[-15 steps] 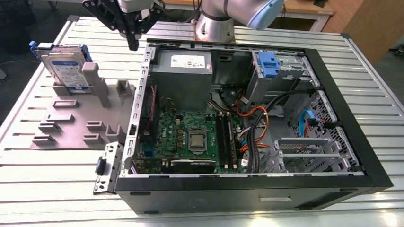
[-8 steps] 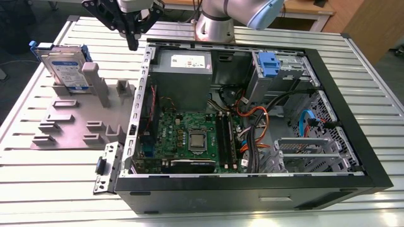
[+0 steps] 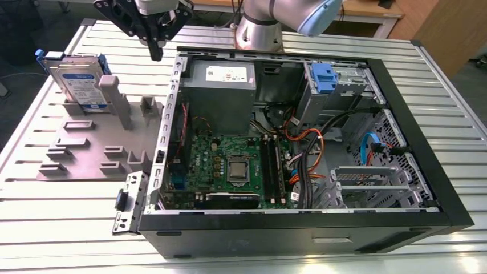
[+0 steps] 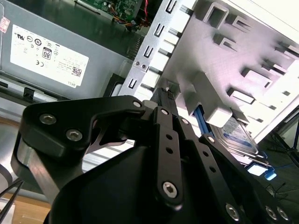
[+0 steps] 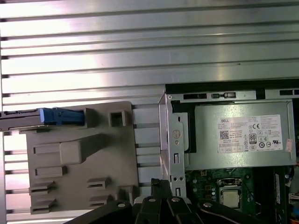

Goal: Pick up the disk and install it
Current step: 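Reach for the disk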

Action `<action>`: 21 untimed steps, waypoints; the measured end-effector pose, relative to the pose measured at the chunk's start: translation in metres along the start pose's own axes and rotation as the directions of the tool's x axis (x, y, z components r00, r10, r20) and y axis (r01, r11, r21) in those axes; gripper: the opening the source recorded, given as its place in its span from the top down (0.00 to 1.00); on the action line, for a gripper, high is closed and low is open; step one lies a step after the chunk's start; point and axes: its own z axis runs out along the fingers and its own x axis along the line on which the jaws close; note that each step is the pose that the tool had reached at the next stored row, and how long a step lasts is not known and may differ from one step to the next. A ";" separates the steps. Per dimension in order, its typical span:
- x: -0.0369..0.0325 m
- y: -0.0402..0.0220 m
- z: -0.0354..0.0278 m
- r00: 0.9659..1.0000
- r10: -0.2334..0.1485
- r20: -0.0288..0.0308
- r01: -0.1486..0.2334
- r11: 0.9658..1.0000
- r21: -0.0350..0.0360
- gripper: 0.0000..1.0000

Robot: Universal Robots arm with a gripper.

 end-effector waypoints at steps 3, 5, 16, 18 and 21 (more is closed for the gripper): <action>0.0024 0.0001 0.0001 1.000 0.000 0.000 0.000 1.000 0.000 0.89; 0.0031 0.0010 0.0001 1.000 0.000 0.000 0.000 1.000 0.000 0.89; 0.0127 0.0036 0.0003 1.000 0.000 0.000 0.000 1.000 0.000 0.89; 0.0129 0.0035 0.0003 1.000 0.000 0.000 0.000 1.000 0.000 0.89; 0.0142 0.0034 0.0003 1.000 0.000 0.000 0.000 1.000 0.000 0.89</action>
